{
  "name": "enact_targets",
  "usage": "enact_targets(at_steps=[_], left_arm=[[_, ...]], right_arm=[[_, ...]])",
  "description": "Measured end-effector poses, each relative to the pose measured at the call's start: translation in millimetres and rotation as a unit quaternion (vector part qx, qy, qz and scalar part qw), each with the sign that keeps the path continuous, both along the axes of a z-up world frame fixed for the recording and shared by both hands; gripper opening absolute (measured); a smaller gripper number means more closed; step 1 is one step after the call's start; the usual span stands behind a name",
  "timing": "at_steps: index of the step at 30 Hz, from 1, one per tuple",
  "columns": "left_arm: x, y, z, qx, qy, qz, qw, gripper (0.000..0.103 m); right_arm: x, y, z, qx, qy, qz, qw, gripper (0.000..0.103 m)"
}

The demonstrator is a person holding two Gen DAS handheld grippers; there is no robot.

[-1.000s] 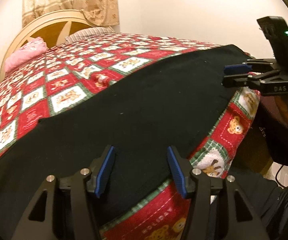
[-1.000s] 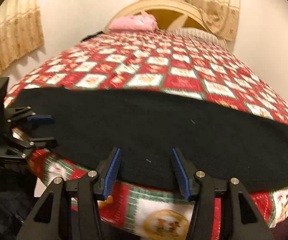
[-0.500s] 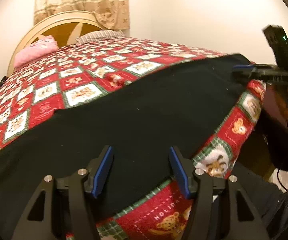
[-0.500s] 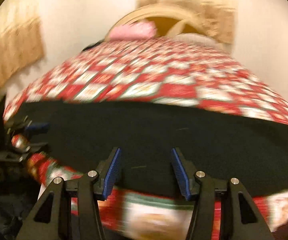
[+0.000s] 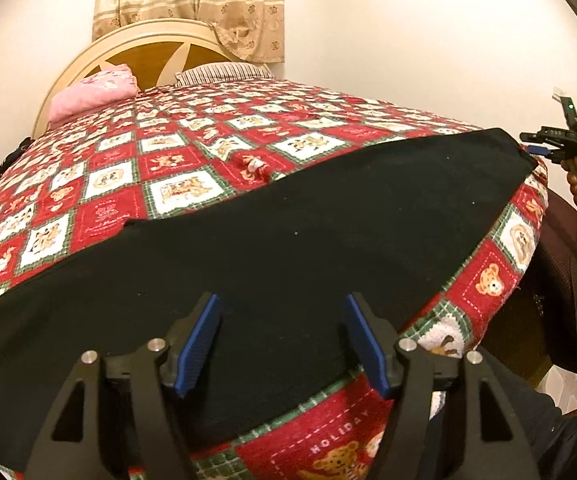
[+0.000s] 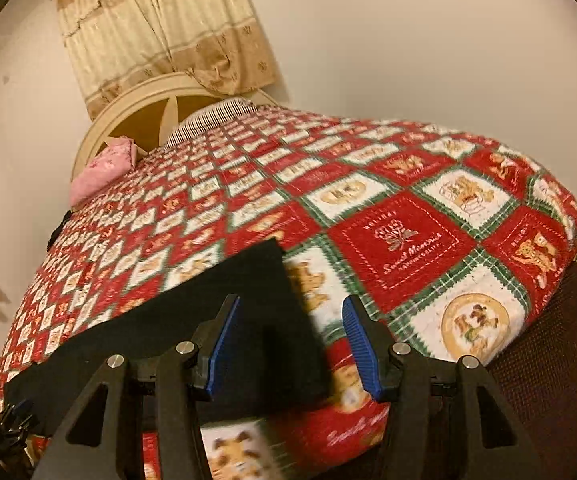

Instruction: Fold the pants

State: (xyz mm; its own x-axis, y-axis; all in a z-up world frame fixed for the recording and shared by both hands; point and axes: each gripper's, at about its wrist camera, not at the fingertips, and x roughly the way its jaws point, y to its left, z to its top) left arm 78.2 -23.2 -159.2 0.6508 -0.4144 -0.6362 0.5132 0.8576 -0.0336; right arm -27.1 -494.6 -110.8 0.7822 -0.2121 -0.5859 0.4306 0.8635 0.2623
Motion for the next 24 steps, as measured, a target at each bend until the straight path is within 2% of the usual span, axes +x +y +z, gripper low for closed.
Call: enact_targets(at_steps=[4,8,10,11,12,14,20,23,24], left_arm=[[2,-1,0,0.009,-0.004,0.007,0.9999,0.068],[7,2,-3,0.010,0.003,0.016,0.9998,0.068],[8,2,-5,0.011,0.006,0.017,0.9998,0.068],[9,2,-6,0.011,0.008,0.018,0.9997,0.068],[9,2,-7,0.011,0.009,0.019,0.9997,0.068],[10,2,-8,0.010,0.012,0.018,0.9997,0.068],[9,3,-9,0.008,0.016,0.017,0.9997,0.068],[10,5,-10,0.000,0.020,0.019,0.9996,0.068],[11,4,-9,-0.001,0.021,0.020,0.9996,0.068]], right_arm=[[18,-10,-12,0.029,0.005,0.031,0.999,0.054],[26,-16,-22,0.023,0.012,0.034,0.999,0.053],[27,-16,-23,0.027,0.008,0.038,0.999,0.047],[27,-16,-23,0.031,0.006,0.045,0.999,0.037],[28,-12,-25,0.033,0.007,0.059,0.998,0.037],[30,-6,-26,0.007,0.019,0.061,0.998,0.037],[35,-23,-31,0.036,0.010,0.062,0.997,0.036],[36,-20,-31,0.027,0.017,0.073,0.997,0.036],[36,-21,-30,0.030,0.017,0.076,0.997,0.028]])
